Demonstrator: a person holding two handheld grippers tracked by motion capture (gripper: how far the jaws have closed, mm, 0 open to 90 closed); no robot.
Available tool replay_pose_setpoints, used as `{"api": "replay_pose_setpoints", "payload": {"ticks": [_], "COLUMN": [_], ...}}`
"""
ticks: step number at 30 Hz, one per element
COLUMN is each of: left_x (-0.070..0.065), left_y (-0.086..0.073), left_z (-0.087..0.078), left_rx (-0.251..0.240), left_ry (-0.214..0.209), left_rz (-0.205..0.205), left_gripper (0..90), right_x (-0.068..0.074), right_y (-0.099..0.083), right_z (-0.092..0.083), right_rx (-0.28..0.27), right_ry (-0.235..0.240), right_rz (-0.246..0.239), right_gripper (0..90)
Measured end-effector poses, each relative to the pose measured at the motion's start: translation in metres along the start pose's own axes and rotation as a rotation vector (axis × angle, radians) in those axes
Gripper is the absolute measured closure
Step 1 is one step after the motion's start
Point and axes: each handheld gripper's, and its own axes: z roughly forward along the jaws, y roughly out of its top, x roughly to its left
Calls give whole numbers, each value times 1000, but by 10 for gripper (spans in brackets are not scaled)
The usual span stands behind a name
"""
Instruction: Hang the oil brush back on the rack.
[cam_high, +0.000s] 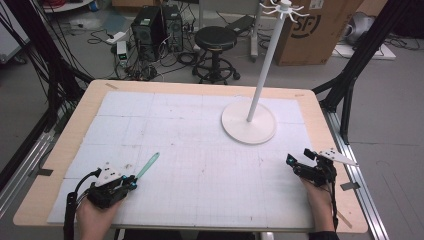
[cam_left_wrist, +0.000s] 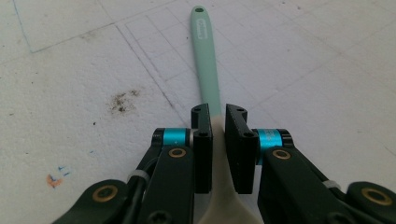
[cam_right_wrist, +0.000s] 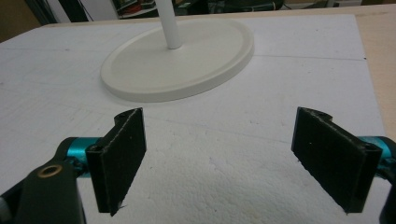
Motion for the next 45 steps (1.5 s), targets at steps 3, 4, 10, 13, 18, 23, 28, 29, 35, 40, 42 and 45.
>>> {"api": "replay_pose_setpoints", "payload": {"ticks": [3, 4, 10, 13, 18, 23, 28, 29, 35, 40, 42, 45], "left_x": [2, 2, 4, 5, 9, 13, 16, 17, 18, 18, 18, 17], "left_y": [-1, -1, -1, 1, 9, 19, 30, 32, 50, 69, 78, 91], "left_z": [0, 0, -1, -2, -8, -13, -16, -16, -17, -17, -16, -15], "left_rx": [-5, -4, -7, -17, -53, -101, -131, -133, -156, -174, -184, -198], "left_ry": [-9, -11, -23, -32, -51, -77, -106, -108, -132, -160, -171, -188], "left_rz": [-2, -2, -4, -12, -19, -25, -39, -37, -44, -38, -41, -42], "left_gripper": [818, 819, 820, 821, 821, 821, 820, 821, 821, 820, 821, 820], "right_x": [0, 0, -1, 0, 0, 0, 0, 0, 0, 0, 0, 0], "right_y": [0, 0, 0, 0, 0, 0, 0, 0, 0, 0, 0, 0], "right_z": [0, 0, 0, 0, 0, 0, 0, 0, 0, 0, 0, 0], "right_rx": [-2, -1, -5, -4, -2, -3, -4, -2, -2, -2, -1, -1], "right_ry": [-2, -2, -5, -4, -7, -6, -2, -1, 0, 1, 1, 1], "right_rz": [-5, -1, -6, -4, -5, -1, -3, 0, -2, -3, -2, -2], "right_gripper": [170, 170, 170, 170, 170, 170, 170, 170, 170, 170, 170, 170]}}
